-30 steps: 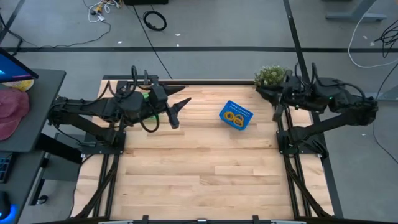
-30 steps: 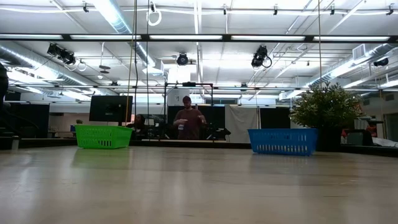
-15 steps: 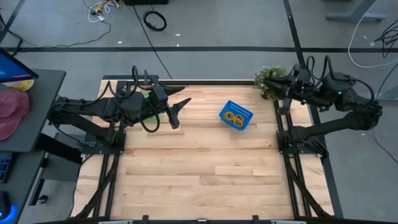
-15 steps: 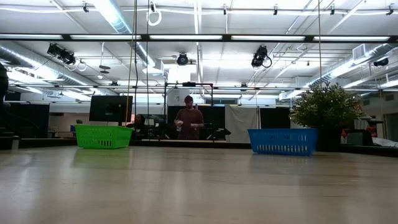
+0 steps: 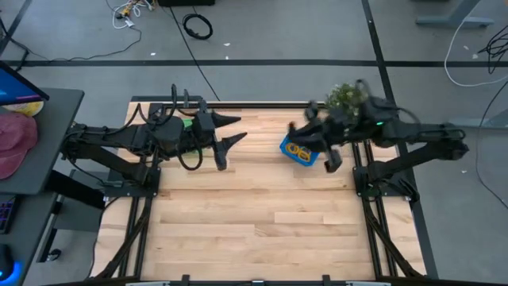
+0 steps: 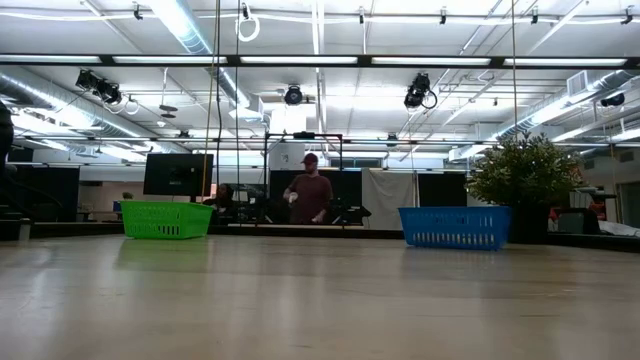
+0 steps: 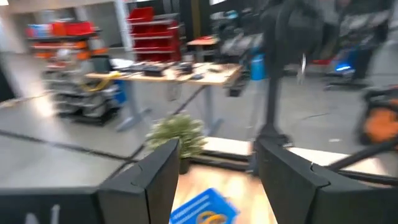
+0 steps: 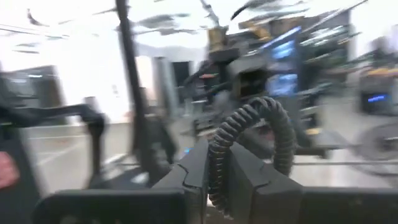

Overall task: Sort spring keychains
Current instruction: Put the black spring keychain into the green bin

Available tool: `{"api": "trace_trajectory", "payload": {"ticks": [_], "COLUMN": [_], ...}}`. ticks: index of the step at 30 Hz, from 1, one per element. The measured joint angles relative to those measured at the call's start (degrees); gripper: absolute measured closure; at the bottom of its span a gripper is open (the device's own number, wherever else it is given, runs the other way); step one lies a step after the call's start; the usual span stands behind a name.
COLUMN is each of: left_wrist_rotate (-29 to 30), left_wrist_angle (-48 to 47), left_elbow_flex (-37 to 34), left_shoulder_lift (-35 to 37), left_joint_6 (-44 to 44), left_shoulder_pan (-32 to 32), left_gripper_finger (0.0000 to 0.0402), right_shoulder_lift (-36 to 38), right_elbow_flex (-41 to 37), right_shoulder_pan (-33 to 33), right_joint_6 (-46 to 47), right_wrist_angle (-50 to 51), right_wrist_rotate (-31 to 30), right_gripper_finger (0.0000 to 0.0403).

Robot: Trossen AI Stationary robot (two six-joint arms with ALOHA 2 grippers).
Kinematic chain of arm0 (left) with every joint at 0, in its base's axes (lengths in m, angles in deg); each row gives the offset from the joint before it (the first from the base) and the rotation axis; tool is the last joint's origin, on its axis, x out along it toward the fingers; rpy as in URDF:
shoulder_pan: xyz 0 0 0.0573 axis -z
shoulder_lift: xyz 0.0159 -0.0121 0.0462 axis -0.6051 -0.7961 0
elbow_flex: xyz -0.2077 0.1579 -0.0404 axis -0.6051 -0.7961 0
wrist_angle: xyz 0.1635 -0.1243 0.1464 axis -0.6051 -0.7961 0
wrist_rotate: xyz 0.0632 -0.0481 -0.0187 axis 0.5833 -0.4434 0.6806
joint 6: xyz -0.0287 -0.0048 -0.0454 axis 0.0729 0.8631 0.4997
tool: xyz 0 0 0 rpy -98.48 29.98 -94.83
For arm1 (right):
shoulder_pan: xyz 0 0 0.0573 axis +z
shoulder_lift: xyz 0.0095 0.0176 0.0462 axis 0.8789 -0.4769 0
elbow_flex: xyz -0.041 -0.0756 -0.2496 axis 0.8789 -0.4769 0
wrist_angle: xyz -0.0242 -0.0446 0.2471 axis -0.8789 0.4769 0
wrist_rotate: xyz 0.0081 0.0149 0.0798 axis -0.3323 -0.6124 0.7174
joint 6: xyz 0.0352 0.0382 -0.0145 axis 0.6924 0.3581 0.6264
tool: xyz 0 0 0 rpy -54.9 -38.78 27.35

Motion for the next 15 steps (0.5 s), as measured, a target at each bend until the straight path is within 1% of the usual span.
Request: {"api": "trace_trajectory", "payload": {"ticks": [3,6,11,15], "left_wrist_rotate": [-5.77,-7.86,-7.90,-10.17], "left_wrist_angle": [0.84,0.92,3.93,7.07], "left_elbow_flex": [0.00,0.00,0.00,0.00], "left_shoulder_lift": [0.00,-0.02,-0.04,-0.02], "left_joint_6": [1.66,2.39,2.57,2.53], "left_shoulder_pan": [0.00,0.03,0.00,-0.16], "left_gripper_finger": [0.0188,0.0188,0.0188,0.0189], "right_shoulder_lift": [-3.90,-5.98,-8.42,-11.25], "right_elbow_flex": [-0.02,-0.02,-0.02,0.00], "right_shoulder_pan": [0.00,0.00,-0.04,-0.80], "right_joint_6": [2.74,4.95,5.16,4.81], "right_wrist_angle": [-4.82,-6.99,-7.70,-10.60], "right_wrist_rotate": [5.77,8.83,8.81,8.28], "right_gripper_finger": [0.0362,0.0362,0.0362,0.0362]}}
